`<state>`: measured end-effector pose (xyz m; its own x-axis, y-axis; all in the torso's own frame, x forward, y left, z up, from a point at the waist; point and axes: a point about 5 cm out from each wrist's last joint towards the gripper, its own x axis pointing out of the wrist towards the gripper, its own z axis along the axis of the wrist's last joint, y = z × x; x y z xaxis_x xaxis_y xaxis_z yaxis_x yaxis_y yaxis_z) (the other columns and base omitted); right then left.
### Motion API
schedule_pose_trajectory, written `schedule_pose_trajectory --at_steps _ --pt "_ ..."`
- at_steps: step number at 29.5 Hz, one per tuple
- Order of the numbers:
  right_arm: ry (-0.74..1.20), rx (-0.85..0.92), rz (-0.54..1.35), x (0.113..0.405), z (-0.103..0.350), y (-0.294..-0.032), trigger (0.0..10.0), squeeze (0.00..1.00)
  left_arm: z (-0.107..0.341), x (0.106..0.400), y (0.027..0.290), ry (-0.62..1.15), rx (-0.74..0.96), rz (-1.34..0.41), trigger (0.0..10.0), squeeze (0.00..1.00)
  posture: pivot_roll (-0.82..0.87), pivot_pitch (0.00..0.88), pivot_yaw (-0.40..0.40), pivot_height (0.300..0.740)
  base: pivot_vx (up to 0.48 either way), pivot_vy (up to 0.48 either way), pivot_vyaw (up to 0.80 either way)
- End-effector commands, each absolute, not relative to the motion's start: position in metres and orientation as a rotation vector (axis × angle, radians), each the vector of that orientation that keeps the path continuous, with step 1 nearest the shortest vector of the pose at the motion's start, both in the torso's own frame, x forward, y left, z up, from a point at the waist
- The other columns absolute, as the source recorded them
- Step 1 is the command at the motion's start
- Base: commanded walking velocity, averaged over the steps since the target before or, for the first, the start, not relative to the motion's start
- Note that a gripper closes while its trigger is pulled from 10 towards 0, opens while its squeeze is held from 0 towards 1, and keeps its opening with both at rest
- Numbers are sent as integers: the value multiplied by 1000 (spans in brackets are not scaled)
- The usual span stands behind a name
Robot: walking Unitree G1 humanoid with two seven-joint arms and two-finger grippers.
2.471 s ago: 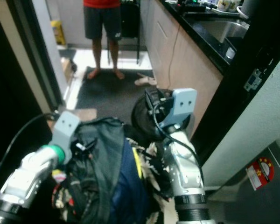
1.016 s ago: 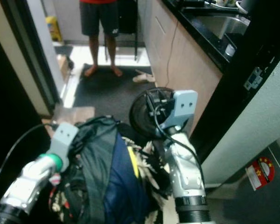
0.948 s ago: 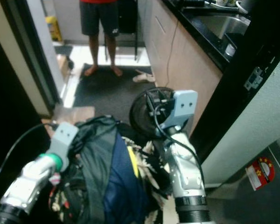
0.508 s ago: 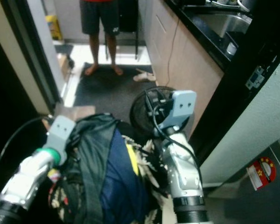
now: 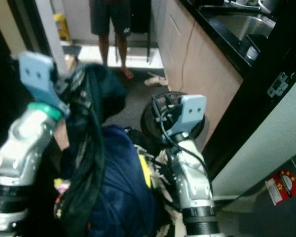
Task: Clothes washing
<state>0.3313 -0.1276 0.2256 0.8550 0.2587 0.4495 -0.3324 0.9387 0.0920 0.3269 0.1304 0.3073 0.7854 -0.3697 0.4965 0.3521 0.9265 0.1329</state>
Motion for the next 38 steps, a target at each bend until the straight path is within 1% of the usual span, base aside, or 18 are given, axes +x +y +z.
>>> schedule_pose_trajectory --at_steps 1,2,3,4,8,17,38 --pt "-481 172 308 332 234 -128 10000 0 341 315 116 -657 0 -462 10000 0 -19 68 15 740 0 0 0" --pt "-481 172 308 332 234 -128 10000 0 341 315 116 -657 0 -462 10000 0 -19 68 15 740 0 0 0" --pt "-496 174 303 332 238 -128 10000 0 353 310 109 -697 -12 -497 10000 0 -19 68 15 740 0 0 0" --pt "-522 179 291 331 246 -130 10000 0 352 309 107 -698 13 -514 10000 0 -21 66 21 740 0 0 0" --pt "-551 186 274 330 254 -133 10000 0 341 312 109 -661 45 -504 10000 0 -25 66 23 740 0 0 0" --pt "-584 212 230 331 263 -142 10000 0 331 314 118 -595 26 -463 10000 0 -23 61 20 740 0 0 -747" --pt "-593 233 204 331 268 -144 10000 0 325 318 124 -534 29 -441 10000 0 -22 65 28 740 0 0 -779"
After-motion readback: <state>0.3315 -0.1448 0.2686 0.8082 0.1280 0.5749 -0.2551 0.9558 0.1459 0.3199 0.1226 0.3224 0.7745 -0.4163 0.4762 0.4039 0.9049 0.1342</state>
